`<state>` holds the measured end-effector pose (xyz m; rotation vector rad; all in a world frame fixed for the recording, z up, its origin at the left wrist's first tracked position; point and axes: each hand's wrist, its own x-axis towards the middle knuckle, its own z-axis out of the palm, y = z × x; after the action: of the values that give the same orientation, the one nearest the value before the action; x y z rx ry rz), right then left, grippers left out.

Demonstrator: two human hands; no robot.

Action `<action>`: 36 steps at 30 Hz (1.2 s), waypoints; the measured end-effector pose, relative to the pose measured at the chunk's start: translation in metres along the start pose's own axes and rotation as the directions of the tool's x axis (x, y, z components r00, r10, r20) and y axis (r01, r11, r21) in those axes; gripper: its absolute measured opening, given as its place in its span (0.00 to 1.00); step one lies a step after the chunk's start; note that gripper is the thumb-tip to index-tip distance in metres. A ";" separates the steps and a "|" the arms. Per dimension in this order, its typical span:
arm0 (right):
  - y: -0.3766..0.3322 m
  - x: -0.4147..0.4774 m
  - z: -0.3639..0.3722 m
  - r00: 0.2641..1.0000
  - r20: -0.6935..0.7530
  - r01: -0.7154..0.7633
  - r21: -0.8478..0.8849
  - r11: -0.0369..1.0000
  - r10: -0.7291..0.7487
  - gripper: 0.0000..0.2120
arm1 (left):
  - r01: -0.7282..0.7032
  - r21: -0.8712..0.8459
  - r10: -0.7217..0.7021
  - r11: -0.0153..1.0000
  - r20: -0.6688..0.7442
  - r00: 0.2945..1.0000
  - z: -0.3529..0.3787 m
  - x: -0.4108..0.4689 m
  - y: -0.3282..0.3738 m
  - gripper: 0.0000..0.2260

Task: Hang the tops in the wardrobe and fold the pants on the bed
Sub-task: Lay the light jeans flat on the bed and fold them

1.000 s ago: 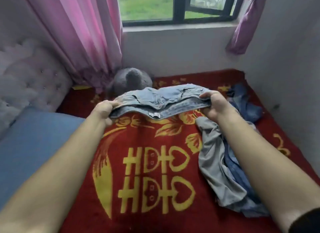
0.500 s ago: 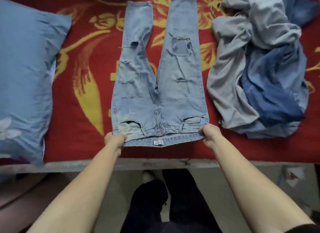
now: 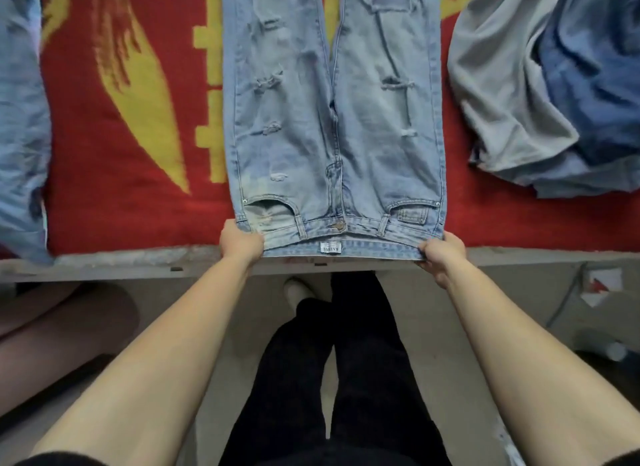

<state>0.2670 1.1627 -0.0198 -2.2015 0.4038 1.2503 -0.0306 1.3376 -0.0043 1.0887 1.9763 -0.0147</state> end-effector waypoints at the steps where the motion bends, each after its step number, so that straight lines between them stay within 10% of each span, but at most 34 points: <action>1: 0.009 0.003 0.000 0.999 -0.033 0.004 -0.025 1.000 -0.005 0.14 | 0.026 -0.024 -0.025 0.999 0.011 1.000 0.003 0.000 -0.010 0.15; 4: 0.026 0.006 -0.004 0.996 -0.065 0.052 -0.158 0.986 -0.063 0.27 | 0.092 -0.137 -0.089 0.986 0.026 0.996 0.005 -0.004 -0.023 0.19; 9: 0.011 -0.006 -0.012 0.961 -0.104 0.197 -0.385 0.901 -0.255 0.30 | -0.170 0.486 0.257 0.857 -0.118 0.959 0.007 -0.021 -0.014 0.29; 12: -0.006 0.000 -0.012 0.908 -0.108 0.316 -0.456 0.832 -0.405 0.29 | -0.620 0.638 0.692 0.456 0.184 0.698 0.022 -0.032 -0.006 0.24; 14: -0.018 0.001 -0.013 0.859 -0.054 0.402 -0.544 0.736 -0.509 0.28 | -0.744 0.567 0.725 0.354 0.337 0.601 0.041 -0.040 0.000 0.21; 20: -0.047 0.017 -0.016 0.817 0.230 0.506 -0.724 0.468 -0.528 0.30 | -0.753 0.613 0.635 0.240 0.488 0.599 0.096 -0.056 0.024 0.31; 25: -0.052 0.035 -0.025 0.815 0.375 0.521 -0.807 0.276 -0.443 0.26 | -0.670 0.701 0.554 0.245 0.466 0.690 0.123 -0.067 0.030 0.11; 36: -0.106 0.065 -0.028 0.853 0.151 0.503 -0.496 0.708 -0.500 0.21 | -0.769 0.501 0.658 0.397 0.429 0.619 0.148 -0.079 0.079 0.11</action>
<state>0.3743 1.2304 -0.0300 -2.4937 -0.5979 1.1302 0.1445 1.2756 -0.0153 2.2821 1.1694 -0.3446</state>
